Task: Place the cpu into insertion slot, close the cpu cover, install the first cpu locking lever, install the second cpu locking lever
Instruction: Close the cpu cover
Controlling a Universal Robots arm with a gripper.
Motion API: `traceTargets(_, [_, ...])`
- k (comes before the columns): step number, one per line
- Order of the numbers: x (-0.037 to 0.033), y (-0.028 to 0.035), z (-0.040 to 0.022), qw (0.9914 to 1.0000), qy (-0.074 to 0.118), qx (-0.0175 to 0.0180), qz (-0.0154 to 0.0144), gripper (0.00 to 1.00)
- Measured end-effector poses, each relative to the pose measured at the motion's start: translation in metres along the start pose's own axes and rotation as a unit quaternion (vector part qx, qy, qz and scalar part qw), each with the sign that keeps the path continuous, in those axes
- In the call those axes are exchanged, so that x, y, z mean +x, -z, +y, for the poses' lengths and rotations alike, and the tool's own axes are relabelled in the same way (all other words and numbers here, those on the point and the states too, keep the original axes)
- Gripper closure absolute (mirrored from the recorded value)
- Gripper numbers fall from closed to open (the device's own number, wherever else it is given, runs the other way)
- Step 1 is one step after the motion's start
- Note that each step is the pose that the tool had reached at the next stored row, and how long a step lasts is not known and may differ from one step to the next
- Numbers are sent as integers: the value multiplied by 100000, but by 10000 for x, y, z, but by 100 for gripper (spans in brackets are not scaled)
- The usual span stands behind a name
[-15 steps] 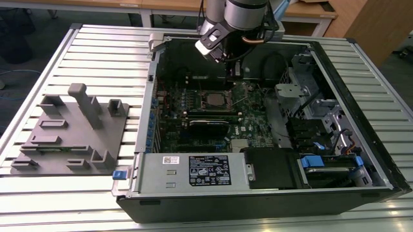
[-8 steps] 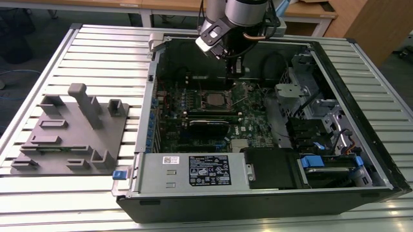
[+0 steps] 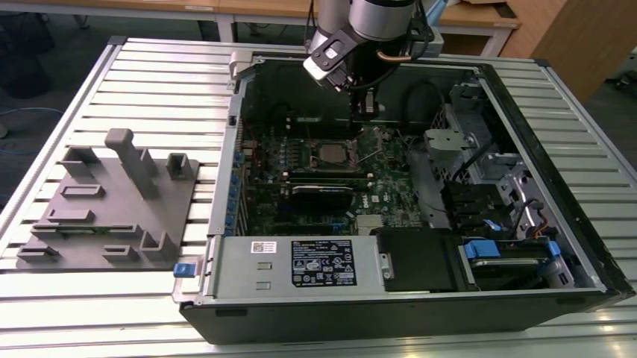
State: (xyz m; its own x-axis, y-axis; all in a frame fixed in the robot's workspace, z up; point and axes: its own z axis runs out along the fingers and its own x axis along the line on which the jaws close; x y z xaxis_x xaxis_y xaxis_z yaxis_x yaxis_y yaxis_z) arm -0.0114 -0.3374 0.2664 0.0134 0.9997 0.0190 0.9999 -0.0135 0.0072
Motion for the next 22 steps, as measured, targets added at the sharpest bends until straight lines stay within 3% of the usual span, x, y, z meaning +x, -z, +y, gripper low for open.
traceTargets(7, [0, 0, 11, 100000, 12, -4, 2, 89])
traceTargets(22, [3, -2, 214, 100000, 1, 0, 1, 89])
